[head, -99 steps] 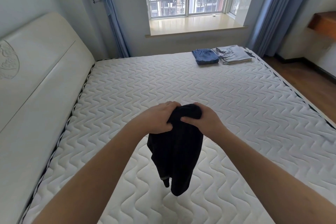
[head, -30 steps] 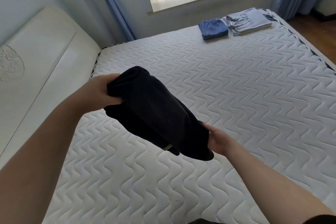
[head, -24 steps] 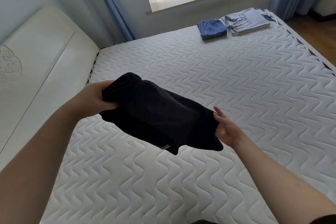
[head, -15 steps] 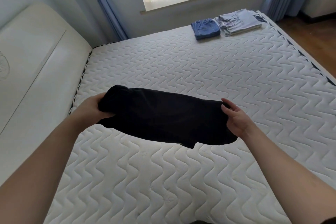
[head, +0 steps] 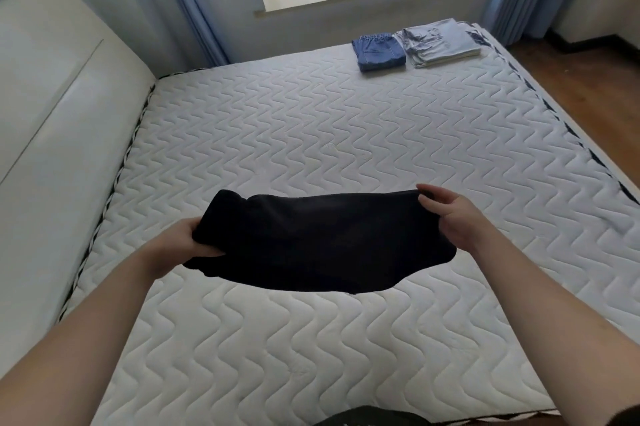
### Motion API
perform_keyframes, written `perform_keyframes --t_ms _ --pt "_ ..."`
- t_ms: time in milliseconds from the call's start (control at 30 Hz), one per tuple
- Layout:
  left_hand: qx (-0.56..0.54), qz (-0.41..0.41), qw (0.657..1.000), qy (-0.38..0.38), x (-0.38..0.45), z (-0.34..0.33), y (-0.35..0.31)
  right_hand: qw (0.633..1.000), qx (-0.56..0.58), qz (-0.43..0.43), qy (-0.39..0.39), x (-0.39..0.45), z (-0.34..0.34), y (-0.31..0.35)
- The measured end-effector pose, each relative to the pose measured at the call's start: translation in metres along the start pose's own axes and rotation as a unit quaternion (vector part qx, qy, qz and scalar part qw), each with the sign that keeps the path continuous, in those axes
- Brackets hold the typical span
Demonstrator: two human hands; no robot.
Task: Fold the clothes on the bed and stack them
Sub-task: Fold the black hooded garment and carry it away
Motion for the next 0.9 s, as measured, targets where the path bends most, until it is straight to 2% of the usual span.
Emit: perform_keyframes --t_ms 100,300,500,667,800,900 --pt "-0.01 0.011 1.0 0.017 -0.006 -0.015 0.016 0.999 -0.017 -0.015 0.027 0.001 0.0 -0.011" --pt "-0.061 0.039 0.997 -0.035 -0.017 -0.041 0.047 1.0 -0.01 -0.003 -0.021 0.003 0.011 -0.026" --pt "-0.014 0.022 0.998 -0.052 -0.025 -0.049 0.065 0.989 -0.134 0.021 -0.05 0.004 0.019 -0.032" --pt "0.022 -0.031 0.999 -0.024 -0.024 -0.055 0.054 0.952 -0.281 0.083 -0.088 0.006 0.02 -0.023" --pt "0.026 -0.012 0.999 -0.029 -0.024 -0.058 0.061 0.914 -0.371 0.113 -0.117 0.003 0.015 -0.014" --pt "0.011 0.005 0.999 -0.038 -0.024 -0.062 0.074 0.911 -0.372 0.125 -0.127 0.003 0.01 -0.014"
Point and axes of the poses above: each hand's wrist, its own x-axis towards the middle knuckle, its own z-axis out of the back of the hand, y = z × x, the point moved 9 cm from there along x, towards the middle knuckle, and after that the axes turned 3 degrees about -z, right-handed, at the moved point
